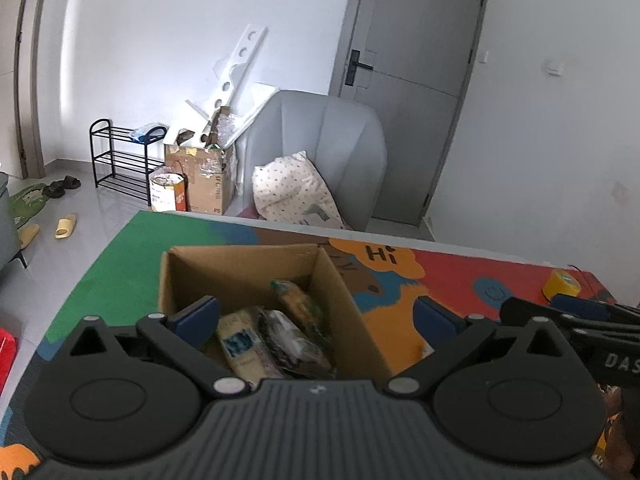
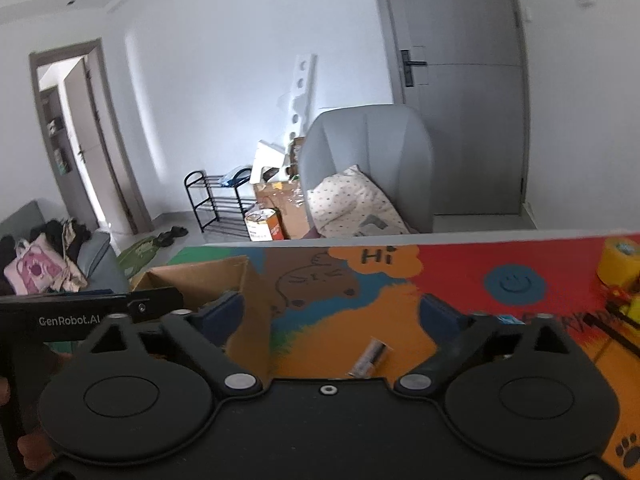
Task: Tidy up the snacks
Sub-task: 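Move both tools back over the remaining snacks on the table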
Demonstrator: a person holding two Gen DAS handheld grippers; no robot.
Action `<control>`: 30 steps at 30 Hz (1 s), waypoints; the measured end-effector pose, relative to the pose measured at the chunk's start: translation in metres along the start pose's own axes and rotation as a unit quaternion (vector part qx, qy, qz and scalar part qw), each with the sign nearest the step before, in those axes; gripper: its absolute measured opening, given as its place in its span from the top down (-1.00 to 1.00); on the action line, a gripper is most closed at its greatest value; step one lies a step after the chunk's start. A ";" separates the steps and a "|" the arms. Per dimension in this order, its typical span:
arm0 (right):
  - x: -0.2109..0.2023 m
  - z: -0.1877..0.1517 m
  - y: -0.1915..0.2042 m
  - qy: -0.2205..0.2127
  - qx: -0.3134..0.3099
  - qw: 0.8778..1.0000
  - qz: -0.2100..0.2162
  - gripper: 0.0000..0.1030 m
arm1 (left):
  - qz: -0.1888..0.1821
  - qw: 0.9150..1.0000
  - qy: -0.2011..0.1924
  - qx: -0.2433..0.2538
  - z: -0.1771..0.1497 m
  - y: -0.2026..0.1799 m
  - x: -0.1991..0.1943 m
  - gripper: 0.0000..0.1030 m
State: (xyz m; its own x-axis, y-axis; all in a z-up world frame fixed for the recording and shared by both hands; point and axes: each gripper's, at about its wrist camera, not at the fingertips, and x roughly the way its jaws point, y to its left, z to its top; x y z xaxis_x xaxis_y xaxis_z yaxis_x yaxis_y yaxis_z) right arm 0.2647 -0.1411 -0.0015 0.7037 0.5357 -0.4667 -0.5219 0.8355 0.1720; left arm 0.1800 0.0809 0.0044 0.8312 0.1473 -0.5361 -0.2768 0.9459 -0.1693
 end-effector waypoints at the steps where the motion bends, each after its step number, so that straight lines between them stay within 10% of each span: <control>1: -0.002 -0.002 -0.004 -0.001 0.005 1.000 -0.002 -1.00 | -0.003 1.000 0.002 0.002 -0.001 -0.004 0.000 -0.99; 30: -0.026 -0.033 -0.099 0.007 0.065 0.996 -0.057 -0.88 | -0.056 0.997 0.018 0.041 -0.012 -0.099 0.028 -0.95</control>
State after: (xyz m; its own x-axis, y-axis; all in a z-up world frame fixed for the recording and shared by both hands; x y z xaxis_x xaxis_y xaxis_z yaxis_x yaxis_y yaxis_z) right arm 0.2817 -0.2414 -0.0352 0.7477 0.4346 -0.5022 -0.3706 0.9005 0.2274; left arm 0.2246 -0.0118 -0.0040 0.8369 0.0297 -0.5466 -0.1408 0.9766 -0.1625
